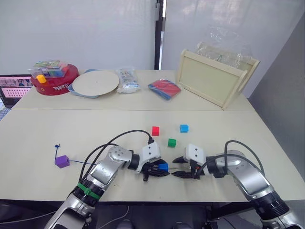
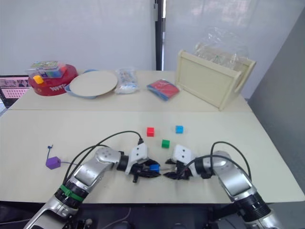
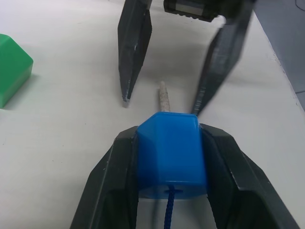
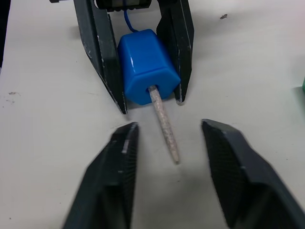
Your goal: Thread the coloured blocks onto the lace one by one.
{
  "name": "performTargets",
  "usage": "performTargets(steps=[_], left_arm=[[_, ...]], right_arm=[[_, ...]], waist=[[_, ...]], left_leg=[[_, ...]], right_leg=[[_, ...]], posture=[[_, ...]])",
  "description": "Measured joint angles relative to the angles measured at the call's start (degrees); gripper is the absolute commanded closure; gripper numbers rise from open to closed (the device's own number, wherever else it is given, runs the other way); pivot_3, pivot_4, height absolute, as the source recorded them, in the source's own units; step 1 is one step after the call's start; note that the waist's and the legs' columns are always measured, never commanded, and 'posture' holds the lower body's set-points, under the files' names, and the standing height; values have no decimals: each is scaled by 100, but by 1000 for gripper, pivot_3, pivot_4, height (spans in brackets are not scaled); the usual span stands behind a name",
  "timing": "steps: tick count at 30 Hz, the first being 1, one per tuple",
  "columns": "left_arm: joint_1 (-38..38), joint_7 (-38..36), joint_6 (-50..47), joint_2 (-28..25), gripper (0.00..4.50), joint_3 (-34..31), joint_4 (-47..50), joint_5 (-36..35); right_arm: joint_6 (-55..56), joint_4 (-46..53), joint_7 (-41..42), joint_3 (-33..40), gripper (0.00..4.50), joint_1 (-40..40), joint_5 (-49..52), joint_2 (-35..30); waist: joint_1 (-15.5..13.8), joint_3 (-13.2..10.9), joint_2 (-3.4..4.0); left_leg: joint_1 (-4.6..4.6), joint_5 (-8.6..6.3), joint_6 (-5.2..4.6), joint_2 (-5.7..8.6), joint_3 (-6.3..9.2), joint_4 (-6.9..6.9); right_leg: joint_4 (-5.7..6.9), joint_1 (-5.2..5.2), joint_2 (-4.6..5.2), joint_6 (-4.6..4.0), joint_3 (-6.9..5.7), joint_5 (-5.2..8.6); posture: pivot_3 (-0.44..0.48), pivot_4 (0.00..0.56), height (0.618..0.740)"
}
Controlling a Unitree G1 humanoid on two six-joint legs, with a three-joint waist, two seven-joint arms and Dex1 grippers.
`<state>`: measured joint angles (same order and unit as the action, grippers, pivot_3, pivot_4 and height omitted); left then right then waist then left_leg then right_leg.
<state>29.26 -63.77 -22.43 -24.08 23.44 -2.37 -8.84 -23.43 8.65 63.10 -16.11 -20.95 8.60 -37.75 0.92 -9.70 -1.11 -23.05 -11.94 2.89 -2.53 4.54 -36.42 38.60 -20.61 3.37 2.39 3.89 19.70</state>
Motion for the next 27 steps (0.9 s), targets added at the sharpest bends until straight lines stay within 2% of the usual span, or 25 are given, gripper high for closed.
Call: performTargets(steps=[3,12,15,17,20,24,27], left_arm=[[14,-24,1,-5,3178,2,0,25],[-47,-138,0,-300,3178,-46,134,5],[-489,-315,89,-948,3178,-348,552,-149],[-963,-547,351,-1687,3178,-742,777,-281],[-1471,-816,808,-2487,3178,-1268,732,-393],[-1993,-1250,1559,-3526,3178,-1959,-52,-498],[-2031,-1345,2234,-3976,3178,-2275,-1107,-434]], right_arm=[[36,-24,49,-22,4489,-23,-13,-6],[71,23,205,-168,4500,-99,-32,-14],[64,99,146,-261,4500,-125,-66,39],[28,205,62,-299,4500,-122,-73,63],[-18,308,10,-333,4500,-109,-109,56],[-55,469,-25,-349,4500,-104,-107,54],[-58,481,-22,-356,4500,-109,-104,55]], waist=[[1,0,0],[50,0,0],[162,0,0],[247,0,0],[298,-1,3],[329,-3,6],[300,-9,16]], left_leg=[[0,0,0,0,0,0],[5,0,0,-3,0,2],[15,0,0,-12,-1,15],[33,1,1,-21,-3,37],[52,1,1,-24,-3,55],[72,0,0,-28,-10,70],[72,0,0,-27,-11,71]], right_leg=[[0,0,0,0,0,0],[4,1,-2,0,1,0],[6,0,-9,-1,3,0],[9,1,-18,-4,8,1],[13,4,-19,-8,9,4],[21,5,-22,-17,14,9],[27,4,-21,-22,12,12]], posture=[[0,150,740],[0,150,740],[0,150,740],[0,150,740],[0,150,740],[0,150,740],[0,150,740]])
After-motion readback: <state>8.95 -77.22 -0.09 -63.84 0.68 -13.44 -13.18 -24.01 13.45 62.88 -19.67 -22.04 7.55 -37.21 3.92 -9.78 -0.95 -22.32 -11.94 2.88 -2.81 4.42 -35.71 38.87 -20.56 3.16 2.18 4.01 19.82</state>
